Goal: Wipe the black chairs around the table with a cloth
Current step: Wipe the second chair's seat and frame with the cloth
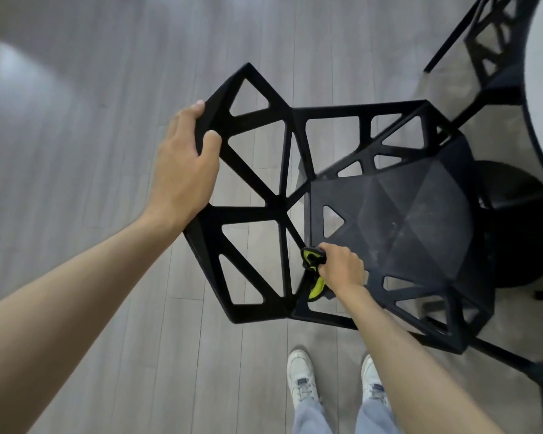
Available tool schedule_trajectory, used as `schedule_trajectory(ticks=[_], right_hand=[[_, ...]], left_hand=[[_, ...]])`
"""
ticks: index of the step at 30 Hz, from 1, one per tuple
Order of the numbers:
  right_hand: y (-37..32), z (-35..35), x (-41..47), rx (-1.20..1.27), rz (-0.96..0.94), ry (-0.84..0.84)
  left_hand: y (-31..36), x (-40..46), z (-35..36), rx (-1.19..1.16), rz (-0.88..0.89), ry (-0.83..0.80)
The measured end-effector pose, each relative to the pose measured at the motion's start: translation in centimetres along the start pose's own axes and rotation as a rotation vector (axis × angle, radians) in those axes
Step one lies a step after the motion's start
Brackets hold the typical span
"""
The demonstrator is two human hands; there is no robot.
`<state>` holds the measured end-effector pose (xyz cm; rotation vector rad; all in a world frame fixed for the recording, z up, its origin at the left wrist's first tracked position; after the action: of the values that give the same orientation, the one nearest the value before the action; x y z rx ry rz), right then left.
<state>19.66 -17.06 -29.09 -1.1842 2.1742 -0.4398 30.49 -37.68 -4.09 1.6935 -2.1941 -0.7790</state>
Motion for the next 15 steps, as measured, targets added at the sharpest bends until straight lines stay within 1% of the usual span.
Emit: schedule_trajectory(ticks=[3,10,13,15], right_hand=[[0.3,1.0,-0.3,-0.004,-0.001,0.038],[-0.7,0.1,0.5,-0.034,0.071,0.001],[-0.5,-0.4,0.1,0.030,0.065,-0.082],[-0.4,-1.5,-1.0,0.104,0.011,-0.175]], left_hand=[[-0.2,0.2,0.1,-0.001,-0.005,-0.004],[-0.1,0.0,0.1,-0.040,-0.001,-0.007],[-0.3,0.1,0.1,-0.045,0.022,-0.014],[-0.2,0.1,0.0,-0.049,0.025,-0.015]])
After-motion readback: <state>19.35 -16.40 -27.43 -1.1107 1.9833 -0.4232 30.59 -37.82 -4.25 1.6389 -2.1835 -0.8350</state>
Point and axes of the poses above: each hand's wrist, its own x-axis towards the middle knuckle, its own z-axis out of the palm, y = z × x, the point moved 2 cm from there along x, towards the middle knuckle, and after that the axes turned 11 degrees about -z, right-handed, at the moved point
